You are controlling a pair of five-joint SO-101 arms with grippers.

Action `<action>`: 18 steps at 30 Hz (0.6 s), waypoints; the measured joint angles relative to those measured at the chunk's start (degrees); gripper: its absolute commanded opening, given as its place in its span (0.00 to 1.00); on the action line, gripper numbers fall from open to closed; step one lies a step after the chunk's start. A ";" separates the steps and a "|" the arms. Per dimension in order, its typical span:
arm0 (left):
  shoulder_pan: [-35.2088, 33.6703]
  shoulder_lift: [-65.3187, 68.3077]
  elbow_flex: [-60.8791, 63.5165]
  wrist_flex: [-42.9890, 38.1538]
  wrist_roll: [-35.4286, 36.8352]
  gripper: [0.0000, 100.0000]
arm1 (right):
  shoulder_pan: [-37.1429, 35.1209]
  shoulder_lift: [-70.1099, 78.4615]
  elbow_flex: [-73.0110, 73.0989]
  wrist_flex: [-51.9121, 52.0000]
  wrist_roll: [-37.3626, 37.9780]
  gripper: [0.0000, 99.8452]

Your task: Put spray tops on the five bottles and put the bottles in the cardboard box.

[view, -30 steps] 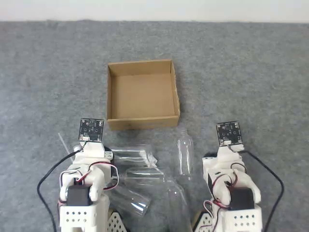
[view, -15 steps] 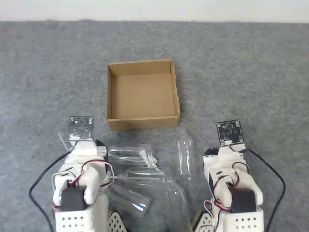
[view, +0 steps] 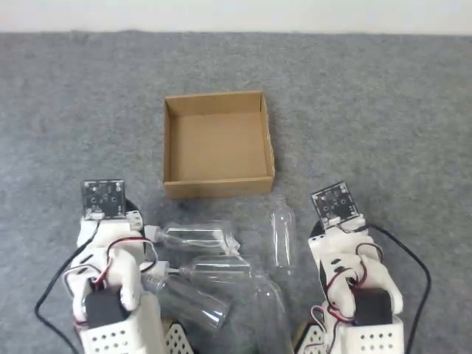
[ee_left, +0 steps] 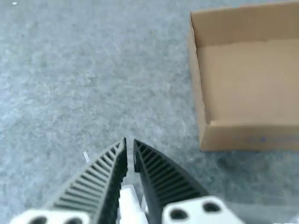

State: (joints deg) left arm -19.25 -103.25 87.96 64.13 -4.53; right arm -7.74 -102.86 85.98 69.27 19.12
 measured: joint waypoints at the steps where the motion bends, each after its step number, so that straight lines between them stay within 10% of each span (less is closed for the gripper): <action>1: -0.26 0.00 0.00 0.00 -0.26 0.02 | 0.00 0.09 0.00 -0.97 0.35 0.01; 18: -0.18 0.00 0.00 2.81 -2.37 0.02 | -5.54 -0.97 -23.82 0.79 0.97 0.02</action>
State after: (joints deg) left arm -19.43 -103.25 87.96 66.95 -6.90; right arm -13.27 -103.82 62.15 70.07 20.09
